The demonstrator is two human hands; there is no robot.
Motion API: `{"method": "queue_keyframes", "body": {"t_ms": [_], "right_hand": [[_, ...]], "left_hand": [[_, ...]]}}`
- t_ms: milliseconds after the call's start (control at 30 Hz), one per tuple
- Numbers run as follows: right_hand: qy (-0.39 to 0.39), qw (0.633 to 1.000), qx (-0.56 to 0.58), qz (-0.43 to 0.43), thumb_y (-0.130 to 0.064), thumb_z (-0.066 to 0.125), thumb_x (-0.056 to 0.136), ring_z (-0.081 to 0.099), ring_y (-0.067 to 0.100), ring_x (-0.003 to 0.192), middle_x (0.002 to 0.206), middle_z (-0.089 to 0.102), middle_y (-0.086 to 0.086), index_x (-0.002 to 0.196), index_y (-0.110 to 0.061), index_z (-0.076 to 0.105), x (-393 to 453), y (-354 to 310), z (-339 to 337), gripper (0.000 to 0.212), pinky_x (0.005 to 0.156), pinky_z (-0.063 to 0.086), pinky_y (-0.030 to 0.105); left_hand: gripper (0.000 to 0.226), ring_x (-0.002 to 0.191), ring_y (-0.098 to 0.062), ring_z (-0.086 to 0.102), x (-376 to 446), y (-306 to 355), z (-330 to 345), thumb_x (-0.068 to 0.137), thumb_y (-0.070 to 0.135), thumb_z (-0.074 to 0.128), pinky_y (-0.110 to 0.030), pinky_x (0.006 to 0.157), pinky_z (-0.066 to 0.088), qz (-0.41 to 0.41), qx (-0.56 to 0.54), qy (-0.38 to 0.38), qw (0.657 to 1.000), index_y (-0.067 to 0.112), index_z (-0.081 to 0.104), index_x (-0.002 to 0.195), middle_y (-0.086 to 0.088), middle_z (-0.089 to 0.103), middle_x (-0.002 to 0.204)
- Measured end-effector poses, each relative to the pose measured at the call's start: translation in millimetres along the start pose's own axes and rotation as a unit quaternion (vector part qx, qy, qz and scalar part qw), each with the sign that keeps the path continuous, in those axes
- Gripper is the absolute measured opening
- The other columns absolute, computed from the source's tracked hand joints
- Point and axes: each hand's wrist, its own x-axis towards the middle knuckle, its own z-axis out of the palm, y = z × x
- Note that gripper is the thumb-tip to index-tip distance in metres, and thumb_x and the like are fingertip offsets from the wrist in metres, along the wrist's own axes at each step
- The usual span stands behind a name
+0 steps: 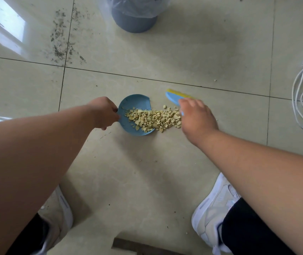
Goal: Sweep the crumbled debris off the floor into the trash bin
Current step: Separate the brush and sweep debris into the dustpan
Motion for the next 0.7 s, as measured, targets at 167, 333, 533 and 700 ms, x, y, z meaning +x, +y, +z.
{"method": "queue_keyframes", "body": {"t_ms": [167, 333, 533, 700], "right_hand": [[-0.025, 0.995, -0.047, 0.089, -0.010, 0.047, 0.098, 0.048, 0.035, 0.122, 0.132, 0.056, 0.012, 0.126, -0.013, 0.052, -7, 49, -3, 0.028, 0.100, 0.040, 0.043], [-0.047, 0.998, -0.018, 0.047, -0.012, 0.047, 0.099, 0.047, 0.034, 0.124, 0.135, 0.056, 0.010, 0.130, -0.015, 0.052, -15, 20, 12, 0.032, 0.101, 0.039, 0.041], [-0.067, 0.992, 0.013, -0.103, -0.010, 0.046, 0.093, 0.046, 0.033, 0.127, 0.138, 0.055, 0.009, 0.133, -0.014, 0.054, -23, -47, 16, 0.041, 0.106, 0.036, 0.042], [-0.063, 0.985, 0.032, -0.155, -0.010, 0.045, 0.094, 0.047, 0.030, 0.126, 0.138, 0.055, 0.006, 0.135, -0.015, 0.053, -24, -73, 13, 0.043, 0.105, 0.037, 0.042]], "left_hand": [[0.023, 0.051, -0.025, 0.067, 0, -5, 2, 0.096, 0.024, 0.067, -0.030, 0.062, 0.057, 0.000, 0.008, -0.004, 1.000, 0.008, 0.081, 0.106, -0.017, 0.079, 0.085], [0.020, 0.055, -0.027, 0.065, -2, -2, 5, 0.095, 0.023, 0.068, -0.027, 0.060, 0.052, 0.000, -0.006, -0.007, 1.000, 0.012, 0.082, 0.105, -0.013, 0.075, 0.078], [0.016, 0.057, -0.023, 0.060, -3, 3, 9, 0.094, 0.020, 0.071, -0.022, 0.052, 0.045, -0.010, -0.050, -0.015, 0.999, 0.012, 0.082, 0.102, -0.011, 0.071, 0.075], [0.012, 0.059, -0.021, 0.058, -3, -6, 15, 0.092, 0.021, 0.076, -0.024, 0.060, 0.046, -0.025, -0.104, -0.015, 0.994, 0.013, 0.083, 0.086, -0.006, 0.070, 0.067]]}}
